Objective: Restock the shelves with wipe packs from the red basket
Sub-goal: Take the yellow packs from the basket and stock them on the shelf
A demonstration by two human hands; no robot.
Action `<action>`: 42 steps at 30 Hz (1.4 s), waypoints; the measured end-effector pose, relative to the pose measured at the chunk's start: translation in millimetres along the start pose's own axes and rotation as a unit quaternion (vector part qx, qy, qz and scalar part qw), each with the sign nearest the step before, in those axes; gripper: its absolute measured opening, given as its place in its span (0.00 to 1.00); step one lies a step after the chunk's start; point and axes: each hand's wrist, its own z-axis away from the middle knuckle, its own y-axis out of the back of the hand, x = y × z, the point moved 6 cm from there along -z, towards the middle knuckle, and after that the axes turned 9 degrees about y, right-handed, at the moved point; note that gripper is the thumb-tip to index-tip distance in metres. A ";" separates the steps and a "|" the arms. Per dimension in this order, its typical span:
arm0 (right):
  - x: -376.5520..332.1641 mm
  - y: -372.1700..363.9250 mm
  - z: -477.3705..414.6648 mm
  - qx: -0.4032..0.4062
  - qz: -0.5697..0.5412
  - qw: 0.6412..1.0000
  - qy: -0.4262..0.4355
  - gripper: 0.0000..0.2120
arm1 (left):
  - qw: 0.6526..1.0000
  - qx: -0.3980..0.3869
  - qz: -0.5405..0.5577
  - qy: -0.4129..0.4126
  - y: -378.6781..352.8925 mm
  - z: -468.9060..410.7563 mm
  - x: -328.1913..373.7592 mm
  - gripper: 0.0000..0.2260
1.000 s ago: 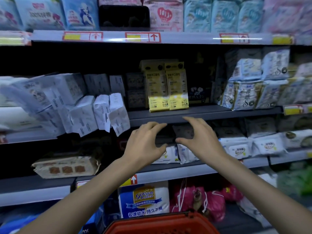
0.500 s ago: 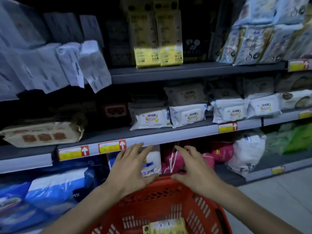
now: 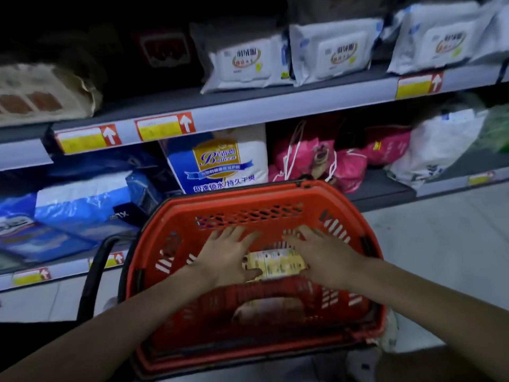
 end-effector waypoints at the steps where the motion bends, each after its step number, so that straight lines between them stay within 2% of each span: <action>1: 0.1 -8.1 -0.3 -0.019 0.008 1.000 0.008 0.37 | 1.000 -0.018 -0.006 -0.006 -12.2 -1.5 4.8 0.43; 8: 5.7 -56.5 6.6 -0.171 0.037 0.984 0.025 0.23 | 0.986 -0.157 -0.015 -0.059 -90.5 -10.1 35.5 0.38; 12: 9.0 -76.9 13.8 -0.210 0.024 0.977 0.030 0.20 | 0.968 -0.238 0.019 -0.070 -128.8 -12.4 44.0 0.32; 15: 12.6 -86.4 21.3 -0.219 -0.004 0.975 0.031 0.19 | 0.959 -0.278 0.005 -0.063 -148.8 -10.3 45.5 0.23; 17: 14.8 -88.4 25.1 -0.223 -0.023 0.974 0.029 0.19 | 0.958 -0.283 -0.011 -0.056 -159.8 -10.7 45.9 0.21; 21: 18.5 -88.4 26.8 -0.216 -0.037 0.975 0.020 0.19 | 0.958 -0.278 0.001 -0.070 -182.6 -18.5 47.7 0.25; 25: 18.2 -88.3 26.8 -0.217 -0.033 0.975 0.019 0.20 | 0.952 -0.289 -0.016 -0.096 -171.0 -20.1 60.1 0.18; 29: 16.3 -83.8 25.6 -0.231 -0.021 0.972 0.027 0.20 | 0.956 -0.282 -0.008 -0.081 -167.5 -26.9 55.5 0.19; 32: 19.0 -81.0 25.9 -0.249 0.008 0.968 0.020 0.18 | 0.955 -0.293 0.039 -0.041 -151.5 -32.1 46.2 0.13; 34: 20.4 -76.7 24.8 -0.249 0.022 0.968 0.018 0.18 | 0.955 -0.278 0.102 -0.016 -132.6 -35.9 38.6 0.15; 36: 20.7 -71.0 22.9 -0.238 0.029 0.971 0.018 0.21 | 0.948 -0.274 0.164 0.019 -117.7 -38.3 26.2 0.15; 38: 20.3 -64.9 20.3 -0.223 0.039 0.974 0.012 0.28 | 0.923 -0.293 0.248 0.038 -105.7 -36.5 14.0 0.17; 42: 12.9 -46.4 11.3 -0.135 0.039 0.990 0.003 0.44 | 0.896 -0.277 0.342 0.067 -57.5 -23.3 -10.2 0.19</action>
